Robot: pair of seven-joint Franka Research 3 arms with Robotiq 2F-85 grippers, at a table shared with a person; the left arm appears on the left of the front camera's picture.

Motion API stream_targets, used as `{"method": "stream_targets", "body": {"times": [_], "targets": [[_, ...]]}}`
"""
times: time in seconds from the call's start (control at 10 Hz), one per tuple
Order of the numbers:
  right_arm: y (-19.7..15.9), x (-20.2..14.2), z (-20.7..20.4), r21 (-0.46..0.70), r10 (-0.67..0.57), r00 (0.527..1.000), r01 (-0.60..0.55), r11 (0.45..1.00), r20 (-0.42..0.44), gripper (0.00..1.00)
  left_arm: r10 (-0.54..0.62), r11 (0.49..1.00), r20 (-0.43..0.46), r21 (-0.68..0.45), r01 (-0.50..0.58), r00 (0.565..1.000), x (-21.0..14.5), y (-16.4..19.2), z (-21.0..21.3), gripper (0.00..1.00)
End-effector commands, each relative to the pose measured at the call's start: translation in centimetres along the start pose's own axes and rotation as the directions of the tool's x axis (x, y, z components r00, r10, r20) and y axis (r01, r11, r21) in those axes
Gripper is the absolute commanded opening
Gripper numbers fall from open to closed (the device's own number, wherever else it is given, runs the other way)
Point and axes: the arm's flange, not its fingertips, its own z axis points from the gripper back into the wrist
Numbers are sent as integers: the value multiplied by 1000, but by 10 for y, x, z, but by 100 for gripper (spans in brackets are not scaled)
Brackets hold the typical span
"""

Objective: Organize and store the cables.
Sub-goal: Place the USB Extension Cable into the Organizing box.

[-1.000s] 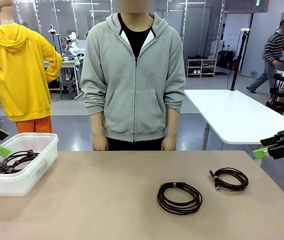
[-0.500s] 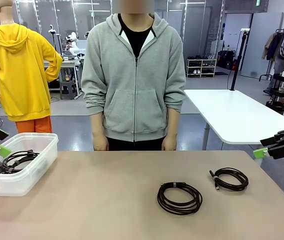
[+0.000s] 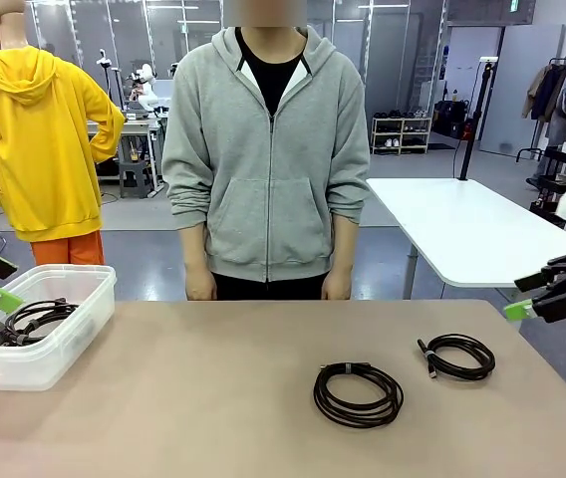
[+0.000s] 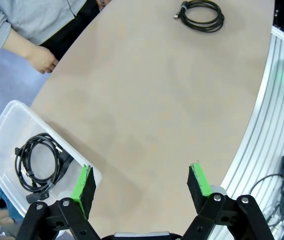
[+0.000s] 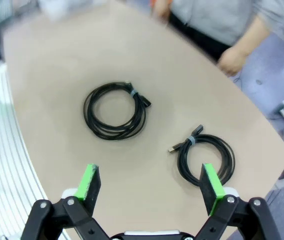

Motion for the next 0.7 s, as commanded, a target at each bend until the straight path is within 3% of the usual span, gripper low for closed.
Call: {"method": "stream_targets", "body": {"times": [0.0,0.3,0.6], "targets": [[6,48,-23,35,258,947,-256,966,-190,100,19,1000,-16,-6,-19,1000,5,2,3,94],[10,129,-115,168,440,825,-407,898,-354,100,19,1000,-16,-6,-19,1000,5,2,3,94],[13,170,-219,287,515,712,-427,857,-477,100,19,1000,-16,-6,-19,1000,5,2,3,94]]}}
